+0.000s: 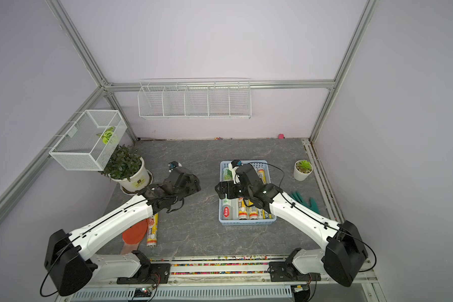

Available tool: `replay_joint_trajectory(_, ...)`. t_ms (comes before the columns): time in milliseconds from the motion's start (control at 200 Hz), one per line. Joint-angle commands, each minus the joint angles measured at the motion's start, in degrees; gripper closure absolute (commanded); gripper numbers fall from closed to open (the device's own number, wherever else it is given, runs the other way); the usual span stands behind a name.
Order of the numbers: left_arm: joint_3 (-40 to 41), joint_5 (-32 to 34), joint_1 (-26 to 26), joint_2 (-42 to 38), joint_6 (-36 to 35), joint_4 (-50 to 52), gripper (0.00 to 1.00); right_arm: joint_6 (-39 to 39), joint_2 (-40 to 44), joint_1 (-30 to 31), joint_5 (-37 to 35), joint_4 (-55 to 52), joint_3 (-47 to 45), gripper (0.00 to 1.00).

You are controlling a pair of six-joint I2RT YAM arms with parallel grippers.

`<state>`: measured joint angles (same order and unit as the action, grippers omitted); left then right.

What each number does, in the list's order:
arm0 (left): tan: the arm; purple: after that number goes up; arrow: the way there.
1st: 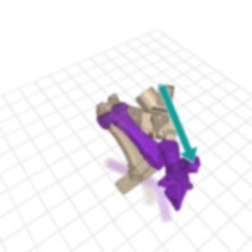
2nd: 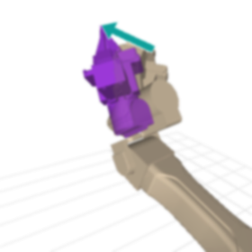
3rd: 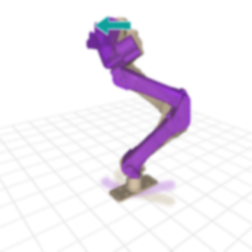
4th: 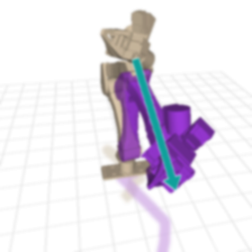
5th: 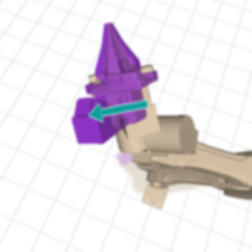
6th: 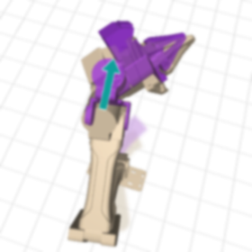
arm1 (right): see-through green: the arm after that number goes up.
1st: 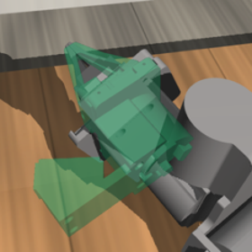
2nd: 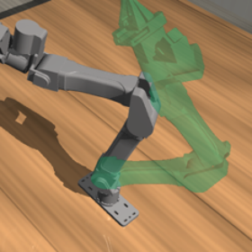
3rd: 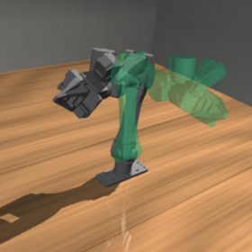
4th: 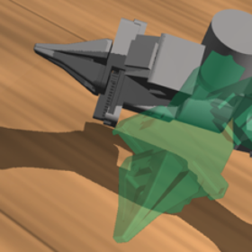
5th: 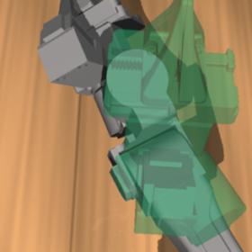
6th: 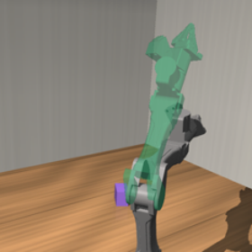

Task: Put the plastic wrap into the basket
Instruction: Place the plastic wrap in the basket, then pick up the plastic wrap from the center of the board.

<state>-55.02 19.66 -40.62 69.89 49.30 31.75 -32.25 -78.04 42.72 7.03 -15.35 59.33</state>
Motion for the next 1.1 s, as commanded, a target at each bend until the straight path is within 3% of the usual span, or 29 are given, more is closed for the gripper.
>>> replay_joint_trajectory(0,5.08,3.76,3.36,-5.93,-0.19,-1.16,0.22,1.71,-3.68,2.42,-2.46,0.82,3.54,0.02)
replay_joint_trajectory(155,11.52,3.95,9.60,-12.77,-0.90,-0.02,0.21,3.11,-9.40,5.49,-2.35,-0.72,8.69,0.02)
replay_joint_trajectory(360,17.65,-0.68,20.00,-17.83,-1.24,0.82,0.19,4.50,-16.99,8.62,-2.47,-5.22,15.76,0.02)
replay_joint_trajectory(715,21.54,-13.33,37.28,-13.64,-4.60,-1.20,0.16,3.84,-26.28,11.24,-0.29,-8.70,22.75,0.02)
replay_joint_trajectory(870,21.52,-17.77,38.42,-9.34,-4.83,-3.88,0.16,3.16,-27.93,11.34,0.94,-8.46,23.75,0.02)
replay_joint_trajectory(1095,21.20,-18.53,38.42,-3.52,-5.08,-5.29,0.16,2.20,-28.88,11.39,2.68,-7.69,23.66,0.02)
